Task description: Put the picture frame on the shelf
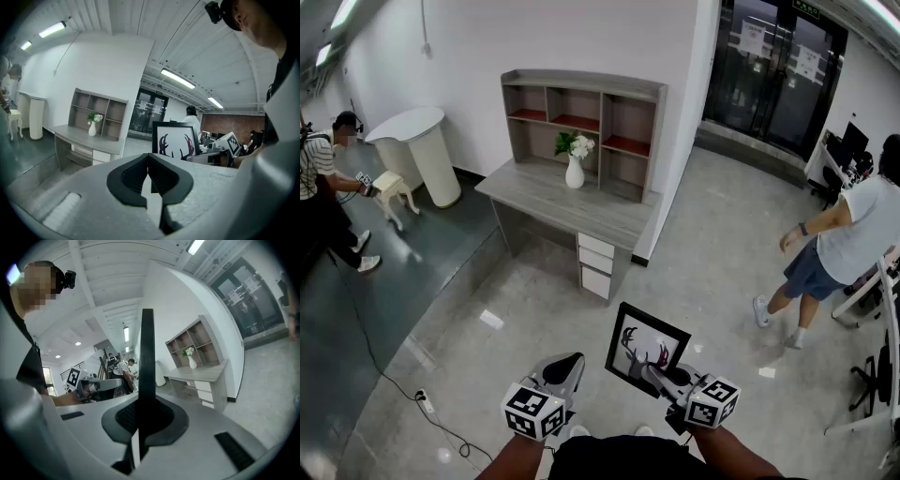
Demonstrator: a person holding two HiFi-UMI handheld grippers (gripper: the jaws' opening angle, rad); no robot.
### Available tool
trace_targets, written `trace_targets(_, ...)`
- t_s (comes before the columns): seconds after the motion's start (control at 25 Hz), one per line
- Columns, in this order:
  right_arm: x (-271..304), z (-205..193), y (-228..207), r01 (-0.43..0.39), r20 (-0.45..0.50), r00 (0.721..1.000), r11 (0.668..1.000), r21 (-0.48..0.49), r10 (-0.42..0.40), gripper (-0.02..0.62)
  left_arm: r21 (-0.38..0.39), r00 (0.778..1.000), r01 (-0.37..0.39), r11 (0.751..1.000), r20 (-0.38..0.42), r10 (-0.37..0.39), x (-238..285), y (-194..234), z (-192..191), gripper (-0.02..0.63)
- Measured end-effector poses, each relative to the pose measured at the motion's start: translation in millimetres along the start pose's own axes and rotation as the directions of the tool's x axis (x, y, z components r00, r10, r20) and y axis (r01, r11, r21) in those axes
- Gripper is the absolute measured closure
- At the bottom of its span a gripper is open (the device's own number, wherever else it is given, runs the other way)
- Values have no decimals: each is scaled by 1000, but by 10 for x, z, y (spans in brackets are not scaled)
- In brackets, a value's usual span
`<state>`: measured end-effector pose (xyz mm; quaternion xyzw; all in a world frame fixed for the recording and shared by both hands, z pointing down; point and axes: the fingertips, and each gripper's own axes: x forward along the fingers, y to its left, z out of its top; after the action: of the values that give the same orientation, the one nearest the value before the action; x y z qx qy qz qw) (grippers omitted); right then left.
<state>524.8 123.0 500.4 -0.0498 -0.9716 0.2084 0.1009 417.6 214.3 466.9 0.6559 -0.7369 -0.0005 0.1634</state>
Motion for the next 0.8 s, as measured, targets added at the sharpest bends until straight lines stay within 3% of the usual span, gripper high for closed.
trace_targets(0.56, 142, -62, 135, 11, 4, 1000, 1000, 8, -11, 574, 10, 1000, 25, 1000, 2, -26, -101, 99, -14, 597)
trace_targets(0.8, 303, -101, 345, -18, 6, 1000, 999, 41, 18, 572, -32, 999, 41, 999, -1, -41, -222, 305, -99, 597)
